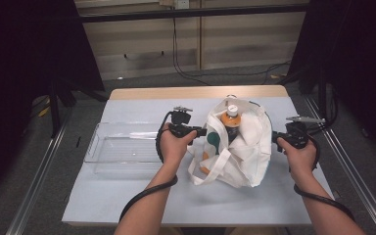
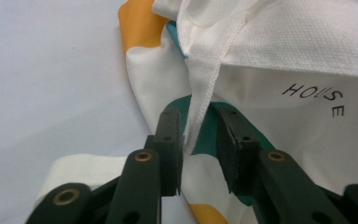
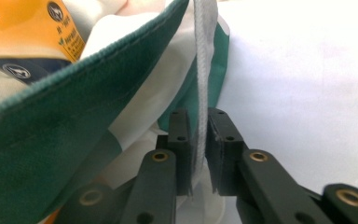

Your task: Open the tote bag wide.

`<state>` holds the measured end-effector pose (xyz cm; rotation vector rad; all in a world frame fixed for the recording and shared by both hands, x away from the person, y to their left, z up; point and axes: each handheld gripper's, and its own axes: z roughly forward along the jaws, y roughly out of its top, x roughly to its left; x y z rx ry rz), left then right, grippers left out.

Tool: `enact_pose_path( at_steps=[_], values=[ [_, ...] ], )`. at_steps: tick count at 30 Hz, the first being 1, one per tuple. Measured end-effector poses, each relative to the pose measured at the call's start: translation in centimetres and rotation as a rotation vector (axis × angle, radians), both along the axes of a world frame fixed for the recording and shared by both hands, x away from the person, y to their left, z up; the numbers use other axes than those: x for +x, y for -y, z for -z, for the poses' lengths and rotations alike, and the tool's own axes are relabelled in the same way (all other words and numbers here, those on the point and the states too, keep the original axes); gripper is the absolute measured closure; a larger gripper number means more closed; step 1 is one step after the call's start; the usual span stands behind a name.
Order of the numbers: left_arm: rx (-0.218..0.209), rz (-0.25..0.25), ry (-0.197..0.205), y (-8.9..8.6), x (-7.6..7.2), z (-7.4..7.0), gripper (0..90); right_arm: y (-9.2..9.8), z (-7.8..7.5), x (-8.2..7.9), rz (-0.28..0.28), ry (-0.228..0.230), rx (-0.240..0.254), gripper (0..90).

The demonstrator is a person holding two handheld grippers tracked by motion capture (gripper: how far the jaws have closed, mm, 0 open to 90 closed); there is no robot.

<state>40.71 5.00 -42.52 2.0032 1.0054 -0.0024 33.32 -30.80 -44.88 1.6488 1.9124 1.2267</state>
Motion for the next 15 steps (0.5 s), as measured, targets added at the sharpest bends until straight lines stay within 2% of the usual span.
enact_pose_path(
  at_steps=[7, 15],
  values=[
    [-0.005, 0.02, -0.017, -0.2, 0.0, -0.6, 62.0, 0.3, -1.4, 0.2, 0.003, 0.012, -0.013, 73.2],
    [-0.001, 0.026, -0.012, -0.5, 0.1, -1.4, 59.2, 0.6, -2.6, 0.4, 0.013, 0.02, -0.025, 69.8]
  ],
)
